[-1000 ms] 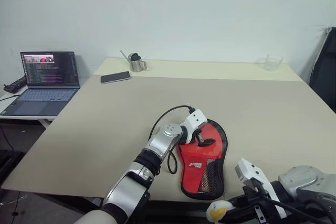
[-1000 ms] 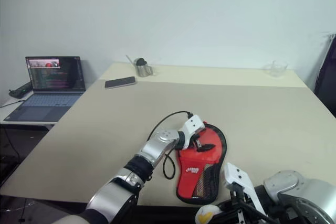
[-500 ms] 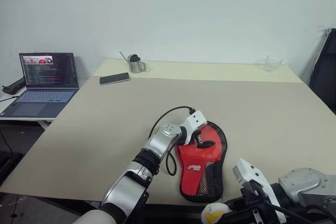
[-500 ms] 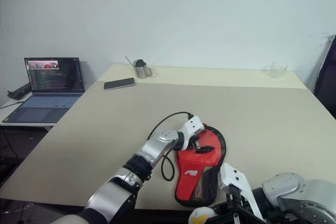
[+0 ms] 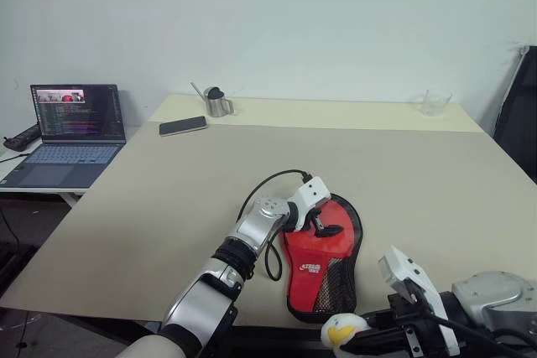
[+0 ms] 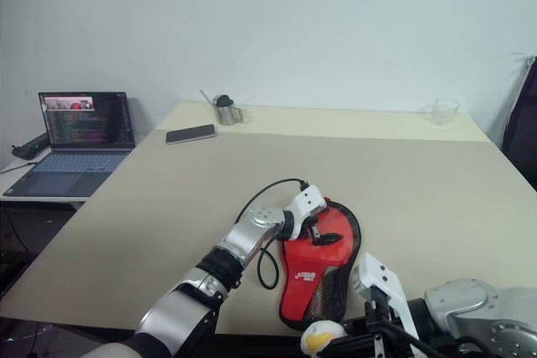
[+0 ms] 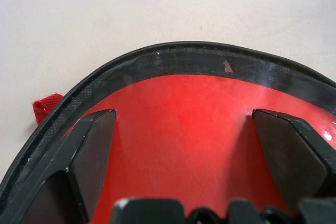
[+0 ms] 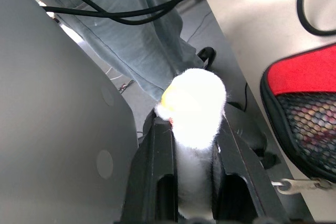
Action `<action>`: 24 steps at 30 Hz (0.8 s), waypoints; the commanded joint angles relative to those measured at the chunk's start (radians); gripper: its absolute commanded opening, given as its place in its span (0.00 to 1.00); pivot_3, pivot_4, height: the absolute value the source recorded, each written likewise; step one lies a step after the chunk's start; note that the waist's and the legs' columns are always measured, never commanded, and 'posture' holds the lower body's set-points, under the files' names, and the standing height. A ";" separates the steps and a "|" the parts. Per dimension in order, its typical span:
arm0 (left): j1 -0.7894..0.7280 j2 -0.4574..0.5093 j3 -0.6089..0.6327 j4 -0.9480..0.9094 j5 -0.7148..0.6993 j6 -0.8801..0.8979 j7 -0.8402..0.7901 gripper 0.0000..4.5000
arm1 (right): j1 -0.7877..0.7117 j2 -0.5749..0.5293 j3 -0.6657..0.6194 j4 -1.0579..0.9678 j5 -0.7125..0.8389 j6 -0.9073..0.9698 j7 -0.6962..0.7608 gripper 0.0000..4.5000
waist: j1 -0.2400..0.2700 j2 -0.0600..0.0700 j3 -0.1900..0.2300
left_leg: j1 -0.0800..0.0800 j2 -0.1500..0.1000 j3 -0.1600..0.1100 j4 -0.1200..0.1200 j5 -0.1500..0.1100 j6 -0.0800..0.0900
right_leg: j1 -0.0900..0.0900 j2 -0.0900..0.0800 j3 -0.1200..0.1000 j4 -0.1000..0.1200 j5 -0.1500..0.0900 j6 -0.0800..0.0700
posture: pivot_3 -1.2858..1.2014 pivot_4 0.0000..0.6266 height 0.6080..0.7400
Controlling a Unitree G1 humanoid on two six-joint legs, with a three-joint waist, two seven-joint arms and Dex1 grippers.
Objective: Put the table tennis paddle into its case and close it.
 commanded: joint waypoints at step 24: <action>0.075 0.073 0.040 0.005 0.007 0.156 0.056 1.00 | -0.207 -0.016 0.120 0.618 -0.600 -0.516 0.559 0.58 | -0.021 0.003 0.006 | 0.011 0.002 0.002 0.000 0.000 -0.001 | 0.010 0.001 0.001 0.001 -0.001 0.001 | 0.52 0.24 1.00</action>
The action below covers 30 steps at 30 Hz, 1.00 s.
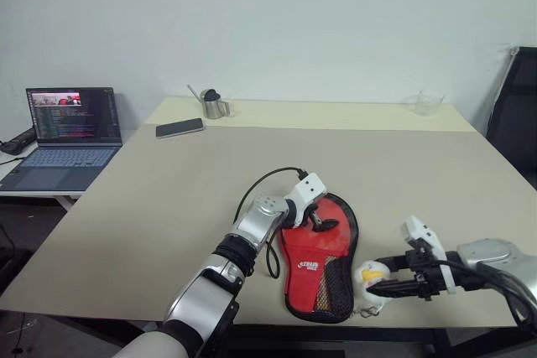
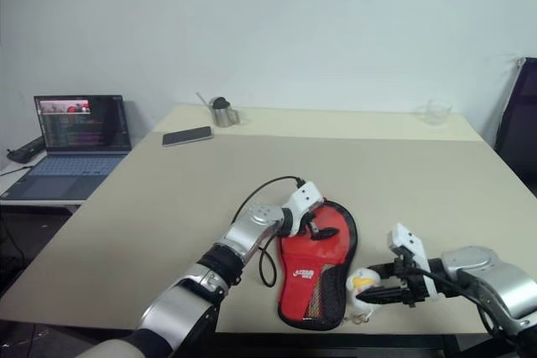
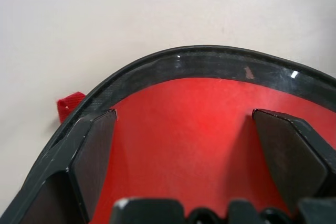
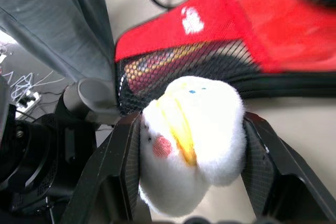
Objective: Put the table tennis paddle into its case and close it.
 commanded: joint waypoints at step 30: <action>0.345 0.636 0.416 -0.787 -0.387 0.317 -0.376 1.00 | -0.673 0.007 0.021 0.610 -0.339 -0.211 0.269 0.99 | -0.012 0.013 0.033 | -0.039 0.000 0.004 0.004 0.003 -0.010 | -0.044 -0.001 0.002 0.007 0.005 -0.013 | 0.52 0.24 1.00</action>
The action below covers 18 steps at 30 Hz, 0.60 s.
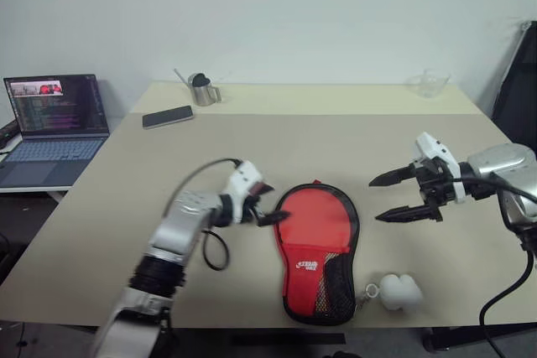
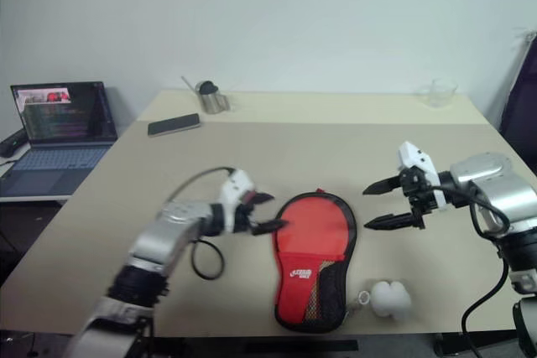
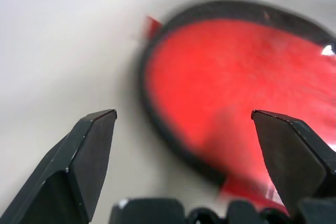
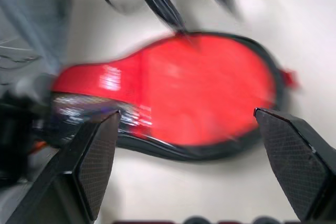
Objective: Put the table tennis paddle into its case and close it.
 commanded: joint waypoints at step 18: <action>0.267 0.581 0.507 -0.030 -0.276 0.030 -0.342 1.00 | 0.054 -0.184 -0.148 0.009 0.049 0.003 0.125 0.99 | -0.002 0.009 0.010 | -0.005 0.001 0.006 0.009 0.000 0.000 | -0.008 0.000 0.002 0.016 -0.003 -0.005 | 0.52 0.24 1.00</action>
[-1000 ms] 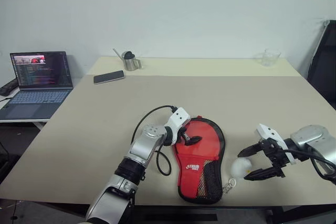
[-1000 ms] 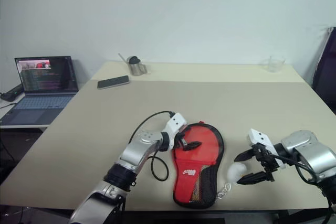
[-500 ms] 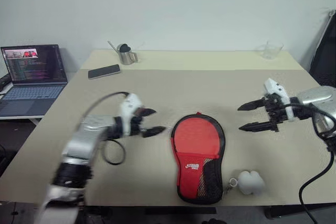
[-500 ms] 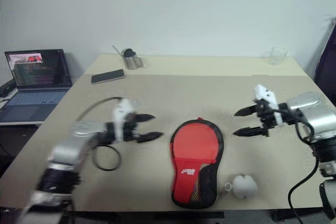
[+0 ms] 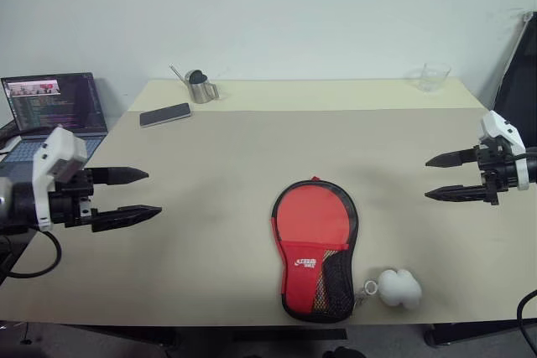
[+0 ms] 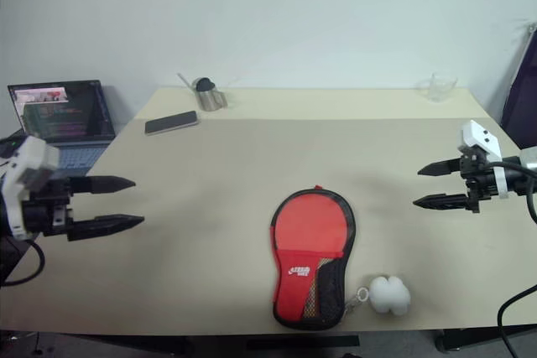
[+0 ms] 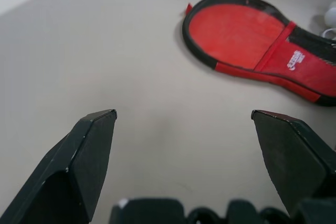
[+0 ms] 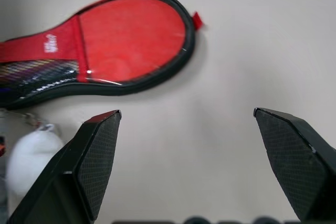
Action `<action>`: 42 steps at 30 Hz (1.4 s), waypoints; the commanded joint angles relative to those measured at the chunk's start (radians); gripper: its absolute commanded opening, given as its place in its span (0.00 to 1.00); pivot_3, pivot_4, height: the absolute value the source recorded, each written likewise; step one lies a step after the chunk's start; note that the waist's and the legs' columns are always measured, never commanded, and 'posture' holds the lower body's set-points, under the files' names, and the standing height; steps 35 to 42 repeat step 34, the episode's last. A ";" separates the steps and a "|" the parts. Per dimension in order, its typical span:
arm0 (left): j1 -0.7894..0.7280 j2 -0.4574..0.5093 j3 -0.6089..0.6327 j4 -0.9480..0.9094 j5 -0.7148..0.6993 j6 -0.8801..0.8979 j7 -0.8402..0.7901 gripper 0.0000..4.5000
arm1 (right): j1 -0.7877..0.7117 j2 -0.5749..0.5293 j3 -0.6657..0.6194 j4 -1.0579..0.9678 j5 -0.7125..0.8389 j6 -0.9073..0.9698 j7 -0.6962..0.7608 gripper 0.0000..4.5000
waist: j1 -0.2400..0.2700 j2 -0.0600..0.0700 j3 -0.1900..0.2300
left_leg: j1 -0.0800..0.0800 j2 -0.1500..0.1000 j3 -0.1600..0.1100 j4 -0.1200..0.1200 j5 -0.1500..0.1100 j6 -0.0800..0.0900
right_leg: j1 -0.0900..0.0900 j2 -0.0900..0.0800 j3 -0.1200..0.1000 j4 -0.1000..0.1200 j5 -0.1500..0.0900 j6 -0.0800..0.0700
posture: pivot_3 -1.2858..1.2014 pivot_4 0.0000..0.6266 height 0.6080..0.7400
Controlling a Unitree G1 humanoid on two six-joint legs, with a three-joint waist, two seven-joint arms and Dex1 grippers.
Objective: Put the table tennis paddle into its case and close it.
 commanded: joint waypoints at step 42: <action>0.159 -0.013 0.080 -0.078 -0.006 -0.011 0.139 1.00 | -0.010 0.089 0.006 -0.101 0.034 0.051 0.052 0.99 | -0.001 -0.001 0.001 | 0.006 0.000 0.010 0.003 0.000 0.001 | -0.003 0.001 0.013 0.011 0.000 -0.001 | 0.52 0.24 1.00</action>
